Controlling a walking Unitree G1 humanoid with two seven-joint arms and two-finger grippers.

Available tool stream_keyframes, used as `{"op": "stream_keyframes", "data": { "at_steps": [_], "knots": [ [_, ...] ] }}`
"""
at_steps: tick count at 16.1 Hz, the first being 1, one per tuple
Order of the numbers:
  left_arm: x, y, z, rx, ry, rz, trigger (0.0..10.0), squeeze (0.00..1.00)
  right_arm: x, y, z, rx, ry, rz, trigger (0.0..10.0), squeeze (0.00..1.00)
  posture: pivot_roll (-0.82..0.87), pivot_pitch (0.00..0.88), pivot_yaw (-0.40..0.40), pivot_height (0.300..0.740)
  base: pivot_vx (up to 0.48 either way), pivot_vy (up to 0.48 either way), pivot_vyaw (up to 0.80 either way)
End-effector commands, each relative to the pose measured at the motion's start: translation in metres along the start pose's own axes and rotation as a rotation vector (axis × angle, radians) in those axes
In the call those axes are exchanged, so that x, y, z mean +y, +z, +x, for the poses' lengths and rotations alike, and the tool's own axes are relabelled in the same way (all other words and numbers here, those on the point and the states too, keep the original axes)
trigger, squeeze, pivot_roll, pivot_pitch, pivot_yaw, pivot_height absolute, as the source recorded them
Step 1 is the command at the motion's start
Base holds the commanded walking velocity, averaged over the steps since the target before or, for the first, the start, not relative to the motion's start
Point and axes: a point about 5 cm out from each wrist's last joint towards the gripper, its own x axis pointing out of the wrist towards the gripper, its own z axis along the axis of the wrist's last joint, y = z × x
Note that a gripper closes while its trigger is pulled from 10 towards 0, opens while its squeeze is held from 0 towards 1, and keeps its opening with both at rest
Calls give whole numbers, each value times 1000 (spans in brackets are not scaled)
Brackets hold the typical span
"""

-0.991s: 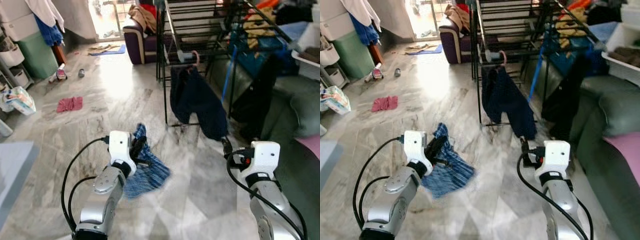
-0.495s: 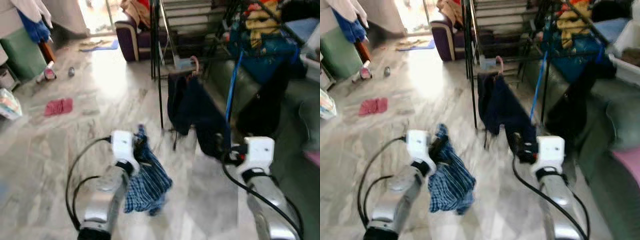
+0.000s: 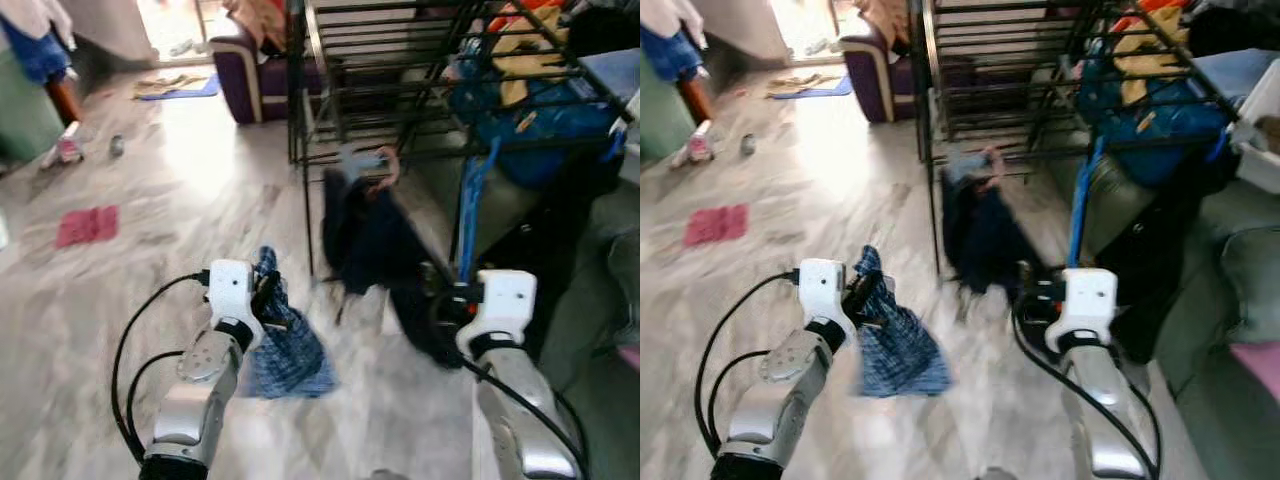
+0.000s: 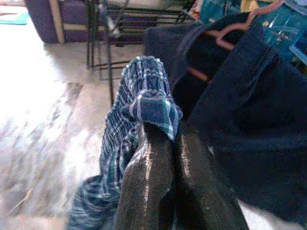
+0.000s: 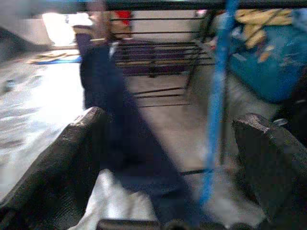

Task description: Hang hanger

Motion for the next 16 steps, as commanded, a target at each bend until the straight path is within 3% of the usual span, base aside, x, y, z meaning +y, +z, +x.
{"op": "stream_keyframes", "data": {
  "at_steps": [1, 3, 6, 8, 11, 16],
  "knots": [
    [-4, 5, 2, -12, -16, 16, 10000, 0, -7, 1, 2, 9, -40, -10, 10000, 0, -78, 70, 5, 740, 480, 0, 0],
    [-4, 4, 3, -3, -19, -1, 10000, 0, -10, 0, 4, 19, -59, -45, 10000, 0, -78, 68, 4, 740, 433, 0, 0],
    [-6, 0, 1, 9, -17, -20, 10000, 0, -15, -6, 5, 59, -139, -80, 10000, 0, -77, 66, 1, 740, 0, 0, 0],
    [-6, 0, 2, 16, -17, -18, 10000, 0, -15, -8, 7, 60, -127, -132, 10000, 0, -73, 65, -2, 740, 0, 0, 0],
    [-6, 0, 1, 17, -11, -22, 10000, 0, -20, -2, 15, 29, -159, -151, 10000, 0, -70, 63, -8, 740, 0, 0, 0],
    [-8, -4, 0, 46, -15, -42, 10000, 0, -33, -11, 29, 156, -128, -129, 10000, 0, -65, 63, -13, 740, 0, 0, 0]
  ]
}}
